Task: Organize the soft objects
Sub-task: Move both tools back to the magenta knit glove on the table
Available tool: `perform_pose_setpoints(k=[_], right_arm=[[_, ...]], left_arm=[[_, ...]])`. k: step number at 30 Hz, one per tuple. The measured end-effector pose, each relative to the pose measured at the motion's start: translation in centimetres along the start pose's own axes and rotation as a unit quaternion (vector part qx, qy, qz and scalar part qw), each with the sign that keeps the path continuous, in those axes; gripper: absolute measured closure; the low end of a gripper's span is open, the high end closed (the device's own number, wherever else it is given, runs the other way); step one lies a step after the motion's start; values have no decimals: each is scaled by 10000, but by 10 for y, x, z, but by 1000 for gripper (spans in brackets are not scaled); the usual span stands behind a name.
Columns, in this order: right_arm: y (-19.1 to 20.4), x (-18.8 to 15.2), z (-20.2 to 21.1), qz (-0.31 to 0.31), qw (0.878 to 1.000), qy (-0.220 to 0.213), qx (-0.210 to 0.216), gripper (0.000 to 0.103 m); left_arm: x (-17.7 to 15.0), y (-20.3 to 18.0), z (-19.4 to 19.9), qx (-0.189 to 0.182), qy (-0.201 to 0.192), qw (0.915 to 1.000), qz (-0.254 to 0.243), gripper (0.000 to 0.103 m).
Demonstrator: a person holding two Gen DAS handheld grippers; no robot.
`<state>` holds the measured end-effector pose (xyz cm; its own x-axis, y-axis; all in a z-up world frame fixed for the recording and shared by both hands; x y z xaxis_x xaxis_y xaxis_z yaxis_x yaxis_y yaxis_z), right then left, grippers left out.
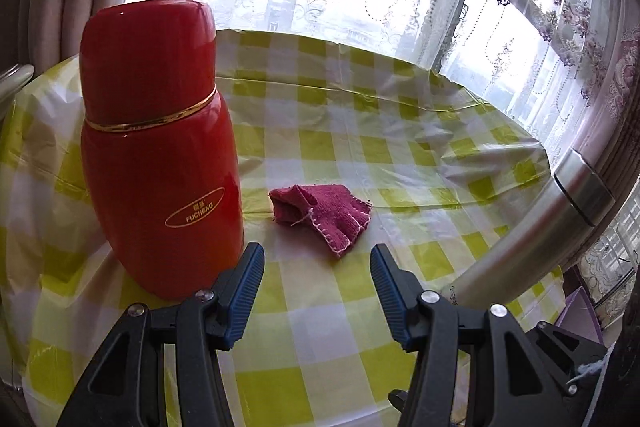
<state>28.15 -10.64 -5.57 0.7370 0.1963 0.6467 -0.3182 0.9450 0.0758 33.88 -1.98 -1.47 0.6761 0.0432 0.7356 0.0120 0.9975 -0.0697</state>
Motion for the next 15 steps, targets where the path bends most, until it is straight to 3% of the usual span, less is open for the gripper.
perform_pose_setpoints(k=[8, 15], right_arm=[[-24, 27, -54, -755, 9966, -255, -201, 43], [-56, 43, -74, -1354, 9880, -619, -400, 35]], left_arm=[[31, -15, -46, 347, 94, 9972, -663, 47], [46, -39, -89, 551, 360, 9887, -1345, 47]])
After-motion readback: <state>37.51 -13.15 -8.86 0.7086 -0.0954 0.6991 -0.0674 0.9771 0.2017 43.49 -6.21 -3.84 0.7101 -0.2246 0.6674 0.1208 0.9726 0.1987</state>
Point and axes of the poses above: each gripper's, at about its wrist camera, not at the fingertips, and z roughly against the way its jaws point, y to its left, x to its top, the point moved 9 cm from there along -z, roughly the way its jaws point, and after that the axes turned 12 degrees about x, right-handed, at the moved point
